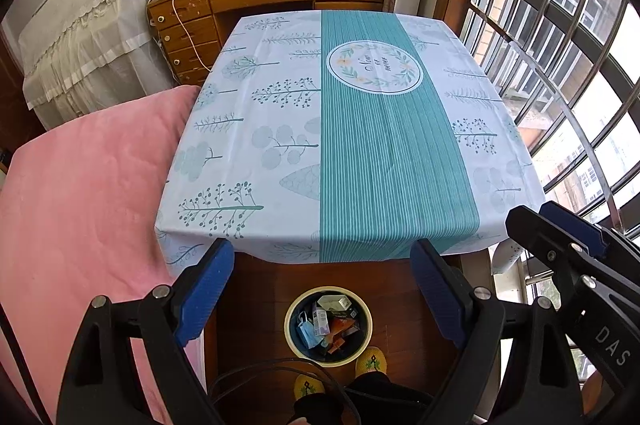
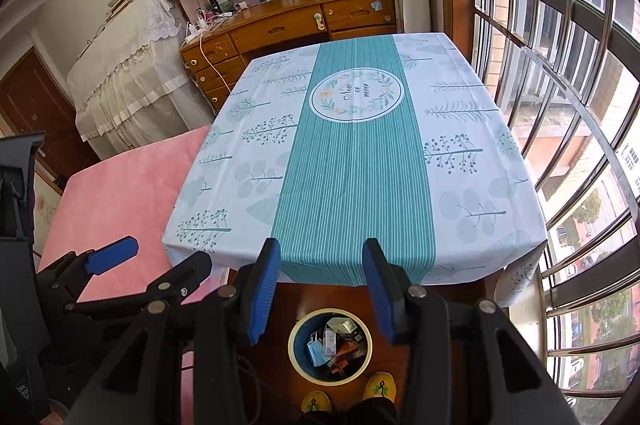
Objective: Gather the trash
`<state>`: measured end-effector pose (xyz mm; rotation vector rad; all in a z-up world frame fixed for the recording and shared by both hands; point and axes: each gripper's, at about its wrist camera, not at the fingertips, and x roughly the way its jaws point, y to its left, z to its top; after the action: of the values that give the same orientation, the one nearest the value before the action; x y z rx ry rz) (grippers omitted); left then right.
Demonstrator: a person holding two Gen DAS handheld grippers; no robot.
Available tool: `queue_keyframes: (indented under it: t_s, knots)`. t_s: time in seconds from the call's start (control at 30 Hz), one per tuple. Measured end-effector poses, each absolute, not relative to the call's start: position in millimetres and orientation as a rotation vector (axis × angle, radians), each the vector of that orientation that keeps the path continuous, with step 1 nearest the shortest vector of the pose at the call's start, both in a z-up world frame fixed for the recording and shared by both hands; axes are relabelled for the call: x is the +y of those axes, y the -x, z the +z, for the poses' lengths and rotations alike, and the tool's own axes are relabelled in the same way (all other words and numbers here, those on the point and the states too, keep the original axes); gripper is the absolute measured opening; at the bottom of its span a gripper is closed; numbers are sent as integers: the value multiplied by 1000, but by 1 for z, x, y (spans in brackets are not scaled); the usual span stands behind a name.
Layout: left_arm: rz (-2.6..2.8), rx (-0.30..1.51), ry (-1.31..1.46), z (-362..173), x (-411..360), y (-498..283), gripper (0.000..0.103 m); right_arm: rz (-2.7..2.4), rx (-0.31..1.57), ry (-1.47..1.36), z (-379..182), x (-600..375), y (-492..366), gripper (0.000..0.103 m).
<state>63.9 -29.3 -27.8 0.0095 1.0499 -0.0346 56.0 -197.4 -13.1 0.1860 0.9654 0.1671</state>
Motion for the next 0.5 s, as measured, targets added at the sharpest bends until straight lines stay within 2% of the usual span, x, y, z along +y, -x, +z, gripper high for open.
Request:
queue_keyframes:
  t_s: [0.5]
  knots:
    - [-22, 1050, -20, -30, -30, -64, 88, 173, 976, -193, -16, -196, -57, 43]
